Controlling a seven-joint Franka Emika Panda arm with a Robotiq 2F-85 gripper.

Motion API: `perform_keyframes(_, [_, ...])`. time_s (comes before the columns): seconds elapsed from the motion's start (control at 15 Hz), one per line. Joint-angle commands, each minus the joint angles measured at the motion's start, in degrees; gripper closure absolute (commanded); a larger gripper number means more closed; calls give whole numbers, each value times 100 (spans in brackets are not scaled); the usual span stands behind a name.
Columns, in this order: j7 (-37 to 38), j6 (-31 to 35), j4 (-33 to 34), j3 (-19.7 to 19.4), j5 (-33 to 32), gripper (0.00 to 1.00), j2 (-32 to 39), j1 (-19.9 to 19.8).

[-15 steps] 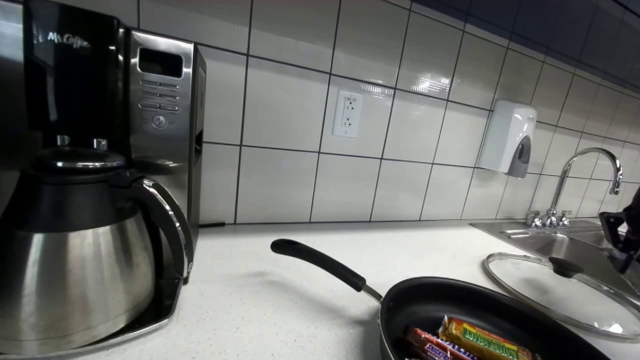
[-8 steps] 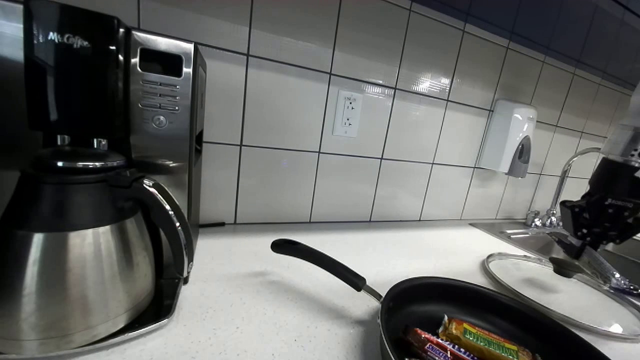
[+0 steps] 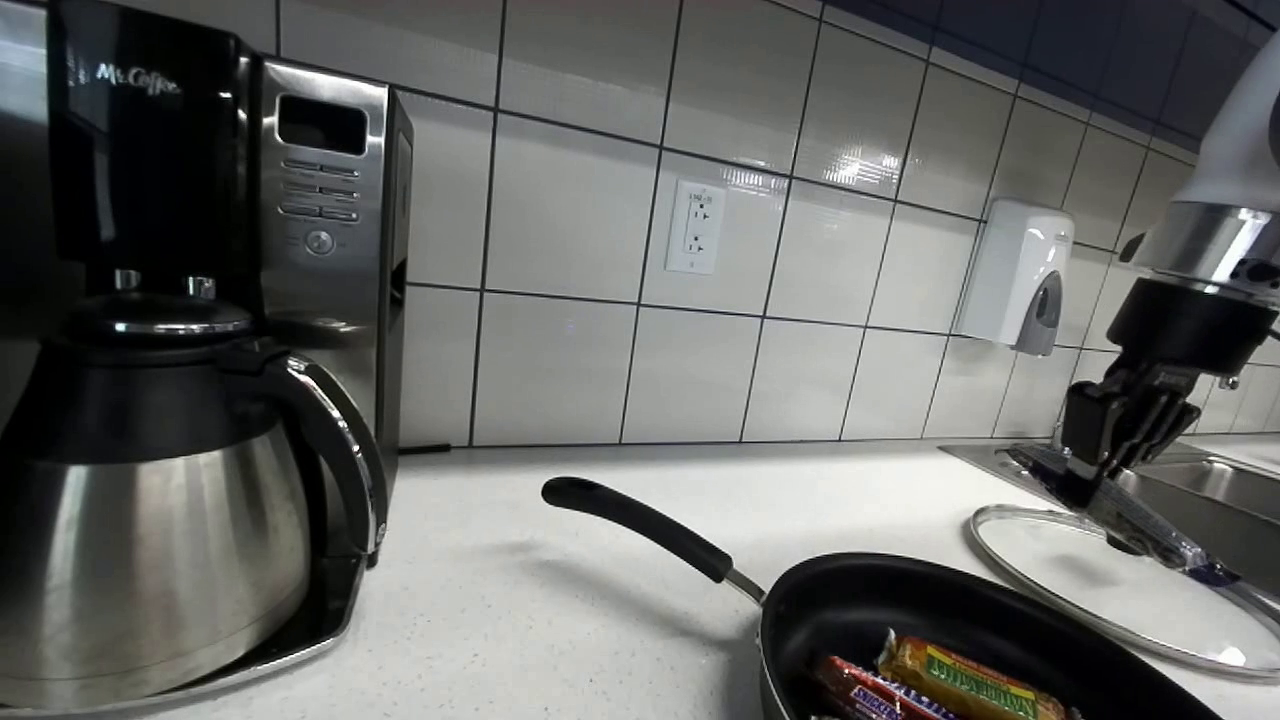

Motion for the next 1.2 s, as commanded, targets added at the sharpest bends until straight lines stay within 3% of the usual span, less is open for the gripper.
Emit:
perform_keyframes(0.0, [-785,-275,-242,229,351,96,-316,366])
perform_keyframes(0.53, [-2435,-550,-435,412,950,96,-296,1071])
perform_keyframes(1.13, [-3211,-486,-30,500,1212,96,386,1105])
